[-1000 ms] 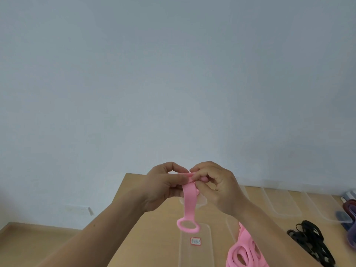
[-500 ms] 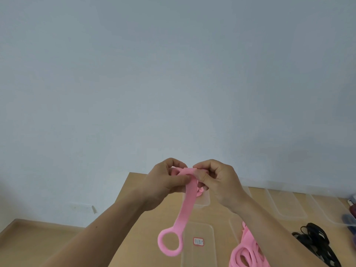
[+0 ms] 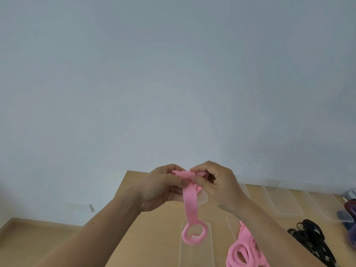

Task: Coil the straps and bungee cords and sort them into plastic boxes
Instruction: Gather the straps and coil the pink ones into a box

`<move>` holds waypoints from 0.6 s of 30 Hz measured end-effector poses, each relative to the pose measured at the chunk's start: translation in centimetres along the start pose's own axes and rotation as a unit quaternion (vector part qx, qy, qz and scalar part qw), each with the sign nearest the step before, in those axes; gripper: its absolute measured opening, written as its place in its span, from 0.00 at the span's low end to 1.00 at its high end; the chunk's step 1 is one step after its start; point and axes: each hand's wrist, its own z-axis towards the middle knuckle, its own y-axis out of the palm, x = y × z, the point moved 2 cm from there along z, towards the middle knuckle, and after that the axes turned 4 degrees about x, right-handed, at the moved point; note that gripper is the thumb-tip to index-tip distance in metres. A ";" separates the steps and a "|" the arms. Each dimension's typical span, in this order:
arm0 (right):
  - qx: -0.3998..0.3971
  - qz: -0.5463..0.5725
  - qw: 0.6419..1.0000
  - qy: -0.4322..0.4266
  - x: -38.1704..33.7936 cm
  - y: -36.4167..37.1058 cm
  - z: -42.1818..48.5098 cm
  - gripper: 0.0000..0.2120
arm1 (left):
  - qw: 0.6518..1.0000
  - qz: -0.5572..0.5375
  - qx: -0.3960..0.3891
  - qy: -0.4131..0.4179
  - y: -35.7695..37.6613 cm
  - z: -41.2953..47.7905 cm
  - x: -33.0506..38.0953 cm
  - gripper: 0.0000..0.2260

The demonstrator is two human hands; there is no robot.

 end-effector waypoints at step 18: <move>-0.043 0.182 0.962 0.198 0.7 0.7 0.2 0.13 | 0.966 0.156 0.128 0.161 -0.4 0.3 -0.3 0.08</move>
